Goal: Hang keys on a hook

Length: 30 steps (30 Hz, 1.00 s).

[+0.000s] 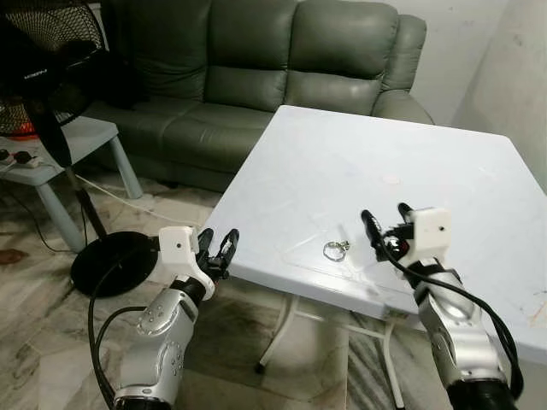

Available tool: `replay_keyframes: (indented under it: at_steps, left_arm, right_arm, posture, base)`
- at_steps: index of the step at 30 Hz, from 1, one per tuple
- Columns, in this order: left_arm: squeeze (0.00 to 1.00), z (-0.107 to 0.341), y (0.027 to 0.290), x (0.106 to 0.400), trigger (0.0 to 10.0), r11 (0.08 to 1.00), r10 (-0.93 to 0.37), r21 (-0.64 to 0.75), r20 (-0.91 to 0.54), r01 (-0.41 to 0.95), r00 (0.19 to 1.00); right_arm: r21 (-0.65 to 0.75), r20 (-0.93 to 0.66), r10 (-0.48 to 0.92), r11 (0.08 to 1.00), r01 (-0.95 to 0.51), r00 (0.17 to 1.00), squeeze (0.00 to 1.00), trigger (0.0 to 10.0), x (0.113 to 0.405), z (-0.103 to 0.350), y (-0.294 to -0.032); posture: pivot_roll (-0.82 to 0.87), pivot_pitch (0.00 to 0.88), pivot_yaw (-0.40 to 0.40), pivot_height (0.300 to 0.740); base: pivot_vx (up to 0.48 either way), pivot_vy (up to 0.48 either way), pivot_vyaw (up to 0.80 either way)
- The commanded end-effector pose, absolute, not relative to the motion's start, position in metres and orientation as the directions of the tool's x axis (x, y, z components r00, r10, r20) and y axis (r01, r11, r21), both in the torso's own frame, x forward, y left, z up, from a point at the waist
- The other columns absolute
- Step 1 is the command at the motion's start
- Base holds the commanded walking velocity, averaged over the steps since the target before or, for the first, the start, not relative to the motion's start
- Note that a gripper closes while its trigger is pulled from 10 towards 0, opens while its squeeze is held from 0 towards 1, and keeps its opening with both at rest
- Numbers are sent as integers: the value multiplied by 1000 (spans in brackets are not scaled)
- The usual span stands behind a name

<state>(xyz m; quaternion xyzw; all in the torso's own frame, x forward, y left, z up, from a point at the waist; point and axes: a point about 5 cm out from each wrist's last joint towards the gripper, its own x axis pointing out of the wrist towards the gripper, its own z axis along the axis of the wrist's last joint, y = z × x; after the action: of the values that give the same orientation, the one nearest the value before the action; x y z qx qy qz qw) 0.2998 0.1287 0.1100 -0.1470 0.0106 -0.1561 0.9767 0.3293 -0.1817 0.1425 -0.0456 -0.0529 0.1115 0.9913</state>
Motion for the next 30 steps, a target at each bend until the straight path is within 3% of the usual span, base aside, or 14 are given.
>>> replay_keyframes:
  at_steps: [1,13,30]
  left_arm:
    - [0,114,127,299,10000,907,-319,-279,32,314,947]
    - [0,114,120,296,10000,896,-359,-269,27,353,933]
    - [0,111,114,288,10000,889,-381,-272,11,369,925]
  right_arm:
    - [-116,80,250,964,-240,965,0,10000,332,143,-178]
    - [-100,-29,226,969,-228,974,0,10000,347,134,-155]
    - [-126,-139,111,984,-129,984,0,10000,348,123,-156]
  posture:
    - [73,13,-42,740]
    - [85,15,-56,740]
    - [84,47,-69,740]
  base:
    - [0,0,0]
    - [0,0,0]
    - [0,0,0]
